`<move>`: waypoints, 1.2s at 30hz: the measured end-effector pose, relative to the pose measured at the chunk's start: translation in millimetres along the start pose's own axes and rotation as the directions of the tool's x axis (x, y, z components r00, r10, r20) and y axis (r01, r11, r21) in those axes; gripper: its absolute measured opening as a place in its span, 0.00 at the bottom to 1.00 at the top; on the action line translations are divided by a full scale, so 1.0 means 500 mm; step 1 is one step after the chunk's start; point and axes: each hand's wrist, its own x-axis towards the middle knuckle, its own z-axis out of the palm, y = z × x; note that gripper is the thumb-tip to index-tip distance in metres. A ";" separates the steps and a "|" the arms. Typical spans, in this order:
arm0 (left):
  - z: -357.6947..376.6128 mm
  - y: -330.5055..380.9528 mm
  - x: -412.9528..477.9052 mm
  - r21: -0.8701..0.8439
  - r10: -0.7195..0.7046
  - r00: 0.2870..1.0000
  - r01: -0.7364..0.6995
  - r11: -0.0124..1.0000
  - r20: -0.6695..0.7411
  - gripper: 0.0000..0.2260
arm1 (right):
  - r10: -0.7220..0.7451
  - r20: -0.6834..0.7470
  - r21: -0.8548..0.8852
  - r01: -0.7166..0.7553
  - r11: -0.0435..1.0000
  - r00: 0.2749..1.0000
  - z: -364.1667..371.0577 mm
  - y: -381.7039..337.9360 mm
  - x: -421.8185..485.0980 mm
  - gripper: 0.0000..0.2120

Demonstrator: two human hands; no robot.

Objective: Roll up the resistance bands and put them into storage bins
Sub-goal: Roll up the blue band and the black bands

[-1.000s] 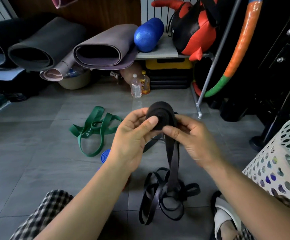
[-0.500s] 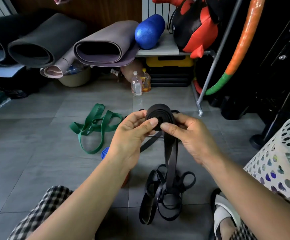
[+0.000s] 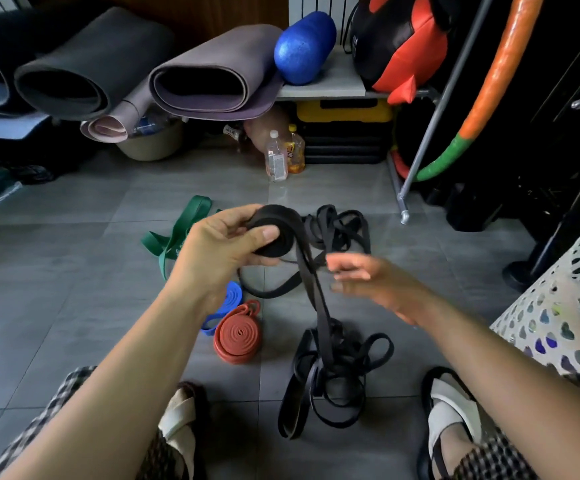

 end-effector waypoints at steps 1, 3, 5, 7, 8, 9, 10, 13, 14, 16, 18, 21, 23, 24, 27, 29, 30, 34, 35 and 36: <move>-0.010 0.000 -0.002 0.001 -0.010 1.000 0.010 1.000 -0.017 0.10 | 0.086 -0.016 -0.130 -0.088 0.988 0.996 0.005 0.045 0.013 0.30; -0.028 0.005 -0.012 -0.013 -0.029 0.999 0.029 0.999 -0.025 0.10 | 0.169 -0.028 -0.401 -0.166 0.901 0.985 0.026 0.134 0.034 0.25; -0.044 0.013 -0.021 -0.051 -0.029 0.999 0.028 0.998 -0.019 0.11 | 0.148 0.061 -0.565 -0.088 0.821 0.987 0.062 0.205 0.056 0.24; -0.061 0.022 -0.024 -0.097 -0.012 1.000 0.010 0.995 -0.012 0.11 | 0.135 0.152 -0.644 -0.005 0.765 0.979 0.111 0.251 0.081 0.26; -0.069 0.024 -0.025 -0.115 -0.007 1.000 0.005 0.993 -0.016 0.12 | 0.155 0.181 -0.675 0.008 0.738 0.971 0.139 0.271 0.093 0.27; -0.079 0.023 -0.024 -0.132 -0.006 1.000 0.002 0.991 -0.025 0.12 | 0.185 0.194 -0.698 0.003 0.716 0.963 0.166 0.288 0.104 0.27; -0.090 0.020 -0.022 -0.146 -0.008 0.999 0.003 0.989 -0.038 0.13 | 0.213 0.192 -0.716 -0.012 0.698 0.958 0.187 0.303 0.114 0.28; -0.122 0.012 -0.015 -0.153 -0.011 0.997 0.000 0.988 -0.071 0.13 | 0.264 0.198 -0.807 0.004 0.590 0.944 0.224 0.333 0.130 0.26; -0.135 0.013 -0.013 -0.150 -0.007 0.996 -0.007 0.989 -0.093 0.12 | 0.261 0.198 -0.830 0.020 0.558 0.945 0.231 0.338 0.131 0.23; -0.156 0.018 -0.010 -0.132 -0.001 0.992 -0.016 0.991 -0.128 0.12 | 0.244 0.157 -0.794 -0.024 0.607 0.957 0.237 0.340 0.131 0.17; -0.167 0.021 -0.011 -0.073 -0.001 0.991 -0.009 0.997 -0.135 0.14 | 0.211 0.147 -0.688 -0.054 0.724 0.966 0.226 0.327 0.132 0.12; -0.174 0.015 -0.019 0.040 -0.030 0.984 0.038 0.998 -0.176 0.14 | 0.114 0.128 -0.599 -0.015 0.801 0.985 0.171 0.263 0.127 0.07; -0.178 0.012 -0.029 0.122 -0.034 0.981 0.058 0.991 -0.191 0.12 | 0.047 0.042 -0.490 -0.021 0.871 0.998 0.122 0.193 0.109 0.08; -0.182 0.009 -0.034 0.173 -0.026 0.981 0.060 0.983 -0.193 0.11 | 0.037 0.005 -0.402 -0.032 0.915 0.999 0.099 0.154 0.094 0.08; -0.189 -0.004 -0.051 0.282 -0.028 0.984 0.078 0.956 -0.175 0.12 | 0.006 -0.057 -0.108 -0.013 0.994 0.998 0.041 0.042 0.045 0.08; -0.187 -0.013 -0.064 0.327 -0.048 0.986 0.099 0.940 -0.160 0.12 | -0.084 -0.173 0.123 0.106 0.987 0.981 0.010 -0.037 0.012 0.08; -0.183 -0.018 -0.071 0.357 -0.056 0.987 0.107 0.928 -0.150 0.13 | -0.126 -0.249 0.245 0.189 0.951 0.960 -0.007 -0.078 -0.004 0.07; -0.168 -0.047 -0.094 0.457 -0.083 0.985 0.144 0.878 -0.150 0.12 | -0.215 -0.449 0.411 0.414 0.812 0.867 -0.067 -0.227 -0.062 0.11; -0.166 -0.054 -0.097 0.481 -0.085 0.983 0.154 0.863 -0.161 0.12 | -0.233 -0.462 0.383 0.429 0.818 0.856 -0.076 -0.257 -0.074 0.13; -0.164 -0.059 -0.099 0.510 -0.088 0.982 0.163 0.845 -0.167 0.13 | -0.249 -0.481 0.373 0.453 0.809 0.841 -0.088 -0.284 -0.087 0.13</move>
